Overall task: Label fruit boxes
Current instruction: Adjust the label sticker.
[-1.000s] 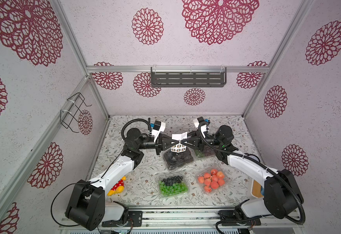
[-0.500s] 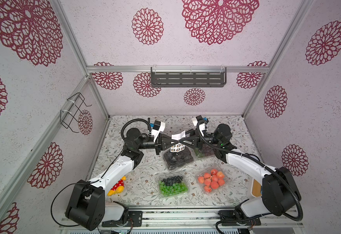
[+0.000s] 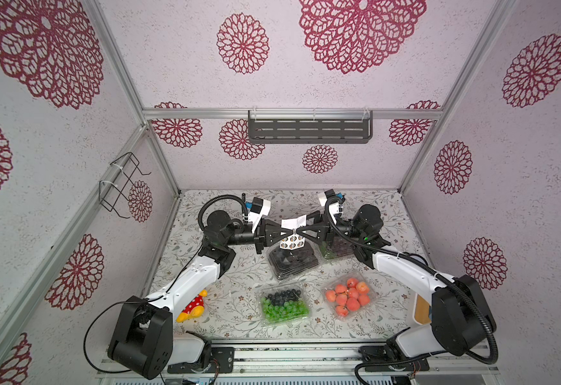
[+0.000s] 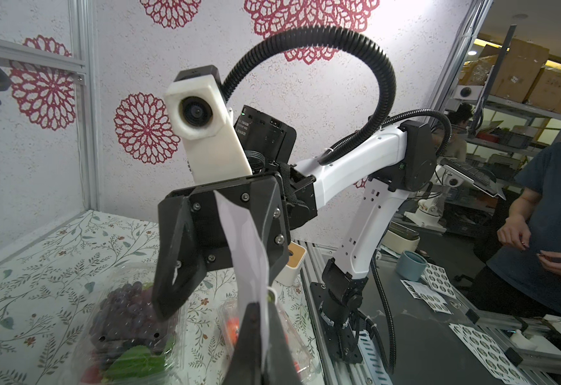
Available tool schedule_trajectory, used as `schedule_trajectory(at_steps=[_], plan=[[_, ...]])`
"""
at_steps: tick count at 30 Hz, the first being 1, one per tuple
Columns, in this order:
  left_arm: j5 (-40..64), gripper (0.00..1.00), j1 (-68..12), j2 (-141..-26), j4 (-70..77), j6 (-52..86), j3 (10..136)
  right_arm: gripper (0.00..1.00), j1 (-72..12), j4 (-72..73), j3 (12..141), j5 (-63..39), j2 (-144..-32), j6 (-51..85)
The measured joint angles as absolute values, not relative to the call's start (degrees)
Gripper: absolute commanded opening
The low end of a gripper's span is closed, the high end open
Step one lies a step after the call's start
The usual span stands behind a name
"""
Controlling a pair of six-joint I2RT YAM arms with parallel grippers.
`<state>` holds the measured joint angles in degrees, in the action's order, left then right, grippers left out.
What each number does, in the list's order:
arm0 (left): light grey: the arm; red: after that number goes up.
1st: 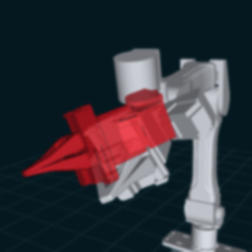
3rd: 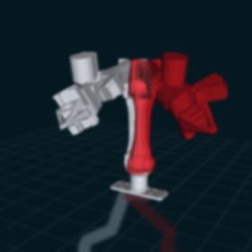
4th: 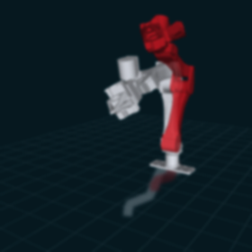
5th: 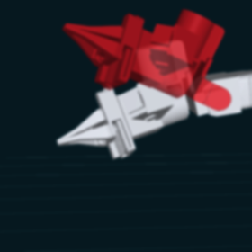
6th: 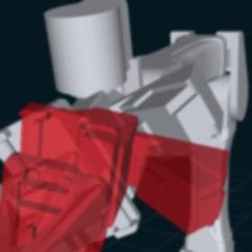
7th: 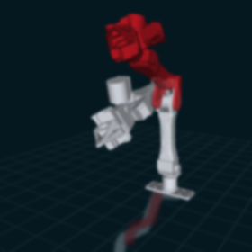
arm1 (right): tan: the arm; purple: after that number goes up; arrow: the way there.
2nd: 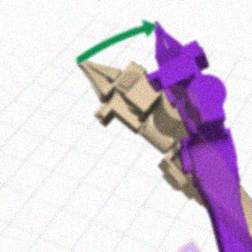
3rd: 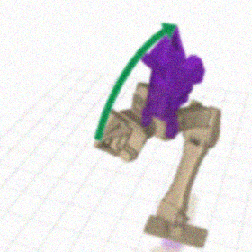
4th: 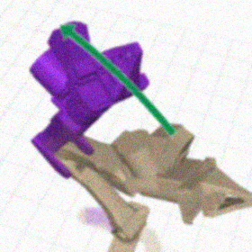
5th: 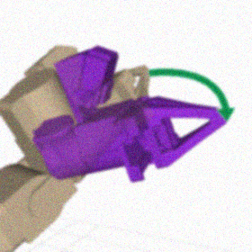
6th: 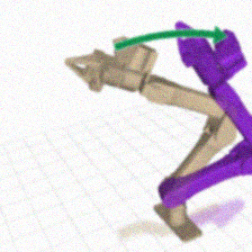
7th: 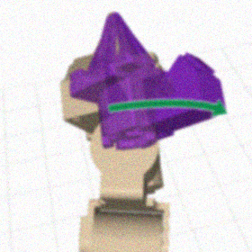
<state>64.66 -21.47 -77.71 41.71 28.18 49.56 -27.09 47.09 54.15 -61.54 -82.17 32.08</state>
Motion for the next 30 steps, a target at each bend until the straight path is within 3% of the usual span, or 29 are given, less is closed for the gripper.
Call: schedule_trajectory(at_steps=[7,11,17,23,27,30], plan=[[60.86,0.0,-20.32,-78.11,41.98,29.61,49.56,0.5,-27.09,36.45,49.19,-48.97,-69.49,23.46],[57.63,0.0,-20.32,-78.52,39.64,29.15,49.8,0.46,-32.91,28.69,50.0,-39.48,-63.37,17.17],[54.5,0.0,-20.29,-78.83,37.26,28.51,50.11,0.38,-42.22,20.03,58.13,-28.45,-67.29,11.55],[53.23,0.0,-20.29,-78.83,36.69,28.32,50.11,0.38,-42.57,14.28,59.68,-18.02,-70.54,9.87],[53.25,0.0,-20.29,-78.81,36.53,28.1,50.11,0.48,-42.06,12.38,59.66,-14.11,-70.28,8.97],[53.23,0.0,-20.29,-78.76,36.56,28.08,50.11,0.43,-39.55,12.64,59.46,-15.86,-70.02,9.23]])
